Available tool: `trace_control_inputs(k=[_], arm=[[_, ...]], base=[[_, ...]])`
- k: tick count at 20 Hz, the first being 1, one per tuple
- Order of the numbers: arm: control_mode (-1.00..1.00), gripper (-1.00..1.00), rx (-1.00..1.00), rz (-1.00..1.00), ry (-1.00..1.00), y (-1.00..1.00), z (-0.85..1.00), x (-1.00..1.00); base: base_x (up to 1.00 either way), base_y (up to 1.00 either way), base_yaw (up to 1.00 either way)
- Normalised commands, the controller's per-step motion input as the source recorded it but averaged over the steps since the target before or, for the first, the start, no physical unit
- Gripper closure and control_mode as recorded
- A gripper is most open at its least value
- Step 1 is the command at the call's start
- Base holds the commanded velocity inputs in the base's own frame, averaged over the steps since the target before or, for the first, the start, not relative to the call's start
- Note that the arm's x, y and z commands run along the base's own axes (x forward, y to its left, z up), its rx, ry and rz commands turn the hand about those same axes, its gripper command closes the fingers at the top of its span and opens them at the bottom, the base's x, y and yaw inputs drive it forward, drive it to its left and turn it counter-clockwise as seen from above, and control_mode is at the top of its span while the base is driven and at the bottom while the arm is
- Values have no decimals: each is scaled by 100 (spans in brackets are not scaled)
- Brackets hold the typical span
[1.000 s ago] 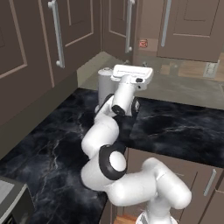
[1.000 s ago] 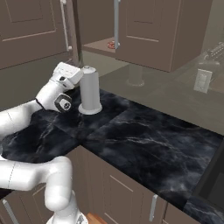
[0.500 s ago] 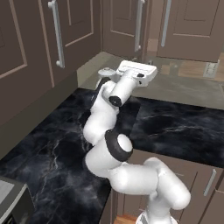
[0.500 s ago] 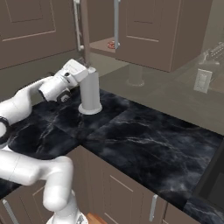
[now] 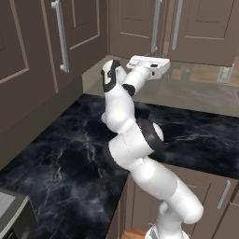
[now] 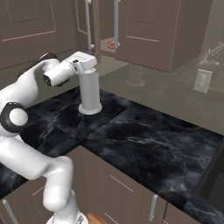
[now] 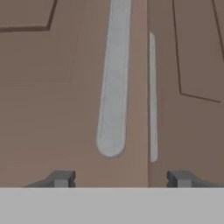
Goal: Pick up the bar soap and sponge from the sink, and place them back in the cabinet, and close the cabinet doors.
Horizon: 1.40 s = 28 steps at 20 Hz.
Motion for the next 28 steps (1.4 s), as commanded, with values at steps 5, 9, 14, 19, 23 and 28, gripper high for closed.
trace_control_inputs(k=[5,9,14,19,23,28], arm=[[-100,-100,1,0,0,-24,-4,58],[-100,-100,0,0,0,-19,-14,52],[-100,-100,0,0,0,-16,-17,45],[-100,-100,0,0,0,-11,-16,39],[-100,-100,0,0,0,-4,-13,27],[-100,-100,0,0,0,0,-7,20]], base=[[0,0,0],[0,0,0],[0,0,0],[0,0,0],[0,0,0],[0,0,0]])
